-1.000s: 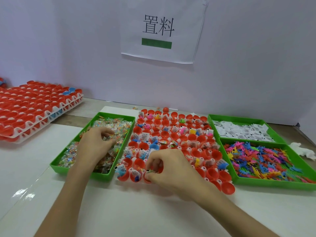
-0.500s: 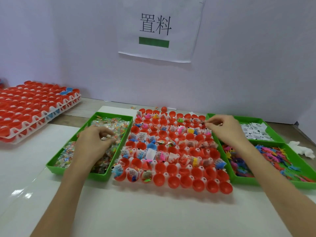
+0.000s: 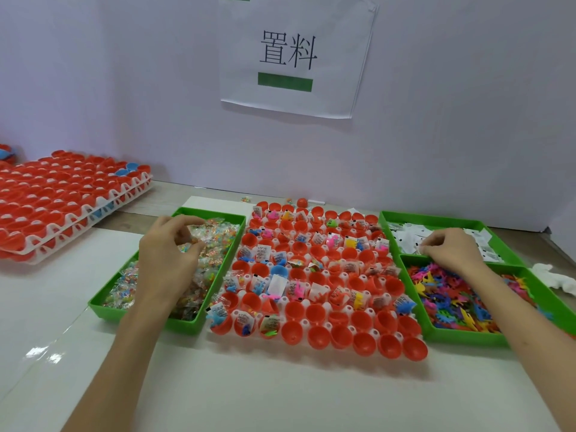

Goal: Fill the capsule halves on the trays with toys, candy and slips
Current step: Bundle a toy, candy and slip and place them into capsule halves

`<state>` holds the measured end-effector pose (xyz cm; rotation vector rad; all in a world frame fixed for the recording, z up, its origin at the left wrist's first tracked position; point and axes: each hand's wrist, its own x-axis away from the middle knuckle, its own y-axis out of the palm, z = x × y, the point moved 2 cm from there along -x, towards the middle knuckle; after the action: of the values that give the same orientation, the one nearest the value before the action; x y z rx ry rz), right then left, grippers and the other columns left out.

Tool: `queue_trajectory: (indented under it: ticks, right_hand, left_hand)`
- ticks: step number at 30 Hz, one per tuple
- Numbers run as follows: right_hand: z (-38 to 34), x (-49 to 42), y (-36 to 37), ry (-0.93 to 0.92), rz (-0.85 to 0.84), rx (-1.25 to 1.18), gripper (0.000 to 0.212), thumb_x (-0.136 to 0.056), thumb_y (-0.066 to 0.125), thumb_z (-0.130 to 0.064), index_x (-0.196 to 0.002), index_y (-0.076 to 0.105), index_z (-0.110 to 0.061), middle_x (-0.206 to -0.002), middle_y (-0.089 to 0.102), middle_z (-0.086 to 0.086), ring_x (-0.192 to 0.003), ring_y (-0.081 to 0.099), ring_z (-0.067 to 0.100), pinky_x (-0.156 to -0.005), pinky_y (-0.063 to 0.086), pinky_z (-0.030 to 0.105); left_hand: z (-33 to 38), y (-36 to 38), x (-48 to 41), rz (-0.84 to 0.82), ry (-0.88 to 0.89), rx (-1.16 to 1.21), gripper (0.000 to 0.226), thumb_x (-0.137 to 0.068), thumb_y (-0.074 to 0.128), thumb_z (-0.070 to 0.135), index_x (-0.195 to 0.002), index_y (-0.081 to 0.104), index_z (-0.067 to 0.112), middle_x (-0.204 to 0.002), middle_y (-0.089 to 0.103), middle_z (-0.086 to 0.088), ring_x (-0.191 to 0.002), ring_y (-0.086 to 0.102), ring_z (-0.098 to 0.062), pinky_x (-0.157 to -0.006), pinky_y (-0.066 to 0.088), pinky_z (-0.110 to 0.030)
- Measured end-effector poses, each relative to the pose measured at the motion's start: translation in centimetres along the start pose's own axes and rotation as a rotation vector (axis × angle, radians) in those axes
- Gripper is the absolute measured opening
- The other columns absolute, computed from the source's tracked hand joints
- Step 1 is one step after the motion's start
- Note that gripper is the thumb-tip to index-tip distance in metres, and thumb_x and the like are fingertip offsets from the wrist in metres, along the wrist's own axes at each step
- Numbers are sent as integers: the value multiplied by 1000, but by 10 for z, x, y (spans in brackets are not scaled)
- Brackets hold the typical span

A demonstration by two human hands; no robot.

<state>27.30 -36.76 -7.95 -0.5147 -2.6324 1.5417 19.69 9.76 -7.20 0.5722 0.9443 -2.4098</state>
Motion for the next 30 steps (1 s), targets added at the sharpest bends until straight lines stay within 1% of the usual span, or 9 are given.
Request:
queue_trajectory:
  ticks: [6, 8, 10, 13, 15, 19, 23, 27, 30]
  right_hand:
    - [-2, 9, -12, -19, 151, -227, 5, -92, 63, -12, -91, 68, -11, -94, 67, 4, -89, 62, 24, -80, 44, 35]
    - [-4, 17, -17, -56, 178, -304, 6, -92, 63, -11, -87, 66, -12, -88, 69, 3, -79, 67, 23, -70, 46, 32]
    - [-8, 25, -19, -77, 205, -339, 10, -90, 66, -10, -81, 64, -13, -77, 70, 3, -67, 69, 15, -62, 46, 28]
    - [-8, 32, -22, -40, 238, -429, 13, -88, 67, -6, -78, 62, -10, -61, 70, 2, -58, 70, 11, -62, 54, 32]
    - [-7, 33, -24, -9, 246, -488, 14, -87, 68, -2, -76, 60, -8, -59, 71, 2, -58, 72, 11, -63, 57, 32]
    - [-8, 31, -28, 45, 225, -475, 14, -83, 71, 2, -76, 65, -9, -68, 74, 5, -68, 73, 17, -66, 58, 33]
    - [-8, 29, -33, 34, 242, -450, 23, -75, 78, 3, -87, 68, -14, -80, 71, 3, -76, 70, 20, -74, 58, 35]
    - [-8, 27, -32, -1, 272, -417, 18, -83, 77, -4, -80, 69, -20, -69, 71, -2, -67, 70, 12, -69, 58, 30]
    - [-8, 22, -31, 4, 297, -380, 15, -87, 74, -7, -79, 71, -19, -65, 68, -6, -60, 67, 5, -59, 51, 20]
  left_hand:
    - [14, 2, 6, -26, 28, 109, 28, -81, 79, 4, -106, 76, 16, -90, 64, 1, -79, 60, -6, -73, 49, -6]
    - [24, 5, 9, -44, 52, 169, 22, -81, 79, 6, -101, 76, 16, -87, 63, 1, -76, 60, -6, -71, 49, -6]
    - [35, 5, 13, -68, 82, 240, 18, -83, 78, 7, -96, 75, 20, -79, 61, 1, -71, 59, -7, -64, 50, -11]
    - [50, 10, 20, -136, 97, 346, 20, -86, 75, 10, -94, 74, 28, -69, 61, -3, -63, 62, -20, -58, 56, -29]
    - [60, 15, 26, -174, 101, 424, 22, -87, 73, 5, -93, 75, 26, -68, 62, -2, -60, 63, -15, -57, 57, -27]
    - [76, 24, 37, -228, 101, 496, 22, -86, 73, 1, -90, 76, 22, -72, 65, 0, -61, 67, -13, -58, 54, -15]
    - [84, 30, 43, -276, 63, 527, 21, -85, 74, 2, -88, 76, 24, -71, 68, -9, -60, 67, -13, -59, 55, -16]
    - [86, 33, 46, -335, 44, 531, 18, -85, 74, 5, -88, 76, 22, -70, 70, -5, -60, 70, -13, -60, 58, -25]
    - [87, 33, 46, -340, 44, 523, 18, -85, 74, 5, -88, 76, 23, -72, 72, -4, -60, 70, -13, -59, 57, -20]
